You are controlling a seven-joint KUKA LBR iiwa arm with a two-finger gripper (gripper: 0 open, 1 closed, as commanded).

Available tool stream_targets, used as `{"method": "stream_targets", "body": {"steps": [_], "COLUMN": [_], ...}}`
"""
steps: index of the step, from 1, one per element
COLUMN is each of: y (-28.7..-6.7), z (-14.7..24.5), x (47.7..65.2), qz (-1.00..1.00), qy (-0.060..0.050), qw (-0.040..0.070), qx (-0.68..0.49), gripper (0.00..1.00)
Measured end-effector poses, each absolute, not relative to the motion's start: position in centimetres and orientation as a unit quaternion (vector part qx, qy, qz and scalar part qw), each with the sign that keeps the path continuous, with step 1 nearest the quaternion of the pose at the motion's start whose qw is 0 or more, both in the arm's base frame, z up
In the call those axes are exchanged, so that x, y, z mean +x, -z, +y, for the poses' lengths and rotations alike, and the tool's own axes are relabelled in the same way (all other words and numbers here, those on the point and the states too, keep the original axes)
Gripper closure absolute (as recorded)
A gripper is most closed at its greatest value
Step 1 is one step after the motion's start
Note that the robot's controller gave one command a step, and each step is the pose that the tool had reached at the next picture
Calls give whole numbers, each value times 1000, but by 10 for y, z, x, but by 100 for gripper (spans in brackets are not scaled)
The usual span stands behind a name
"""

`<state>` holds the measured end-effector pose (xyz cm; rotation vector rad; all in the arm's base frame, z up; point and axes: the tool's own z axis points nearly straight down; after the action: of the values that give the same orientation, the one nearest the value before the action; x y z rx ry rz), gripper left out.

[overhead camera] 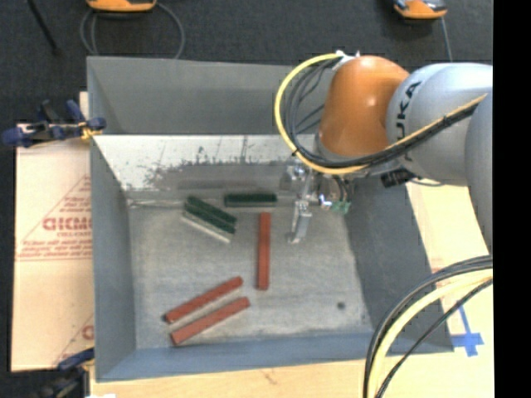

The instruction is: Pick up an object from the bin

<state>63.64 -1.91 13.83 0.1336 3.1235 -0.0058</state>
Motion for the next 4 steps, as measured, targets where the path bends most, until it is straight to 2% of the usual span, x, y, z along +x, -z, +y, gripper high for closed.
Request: {"method": "stream_targets", "body": {"steps": [1, 2, 3, 4], "y": [-73, -75, -71, -71], "z": [42, 42, 42, 42], "x": [610, 612, 610, 610], "qz": [971, 972, 972, 972], "qy": [1, 0, 0, -1], "qw": [4, 6, 2, 2], "qx": [-238, -235, -234, -234], "gripper": [0, 100, 0, 100]}}
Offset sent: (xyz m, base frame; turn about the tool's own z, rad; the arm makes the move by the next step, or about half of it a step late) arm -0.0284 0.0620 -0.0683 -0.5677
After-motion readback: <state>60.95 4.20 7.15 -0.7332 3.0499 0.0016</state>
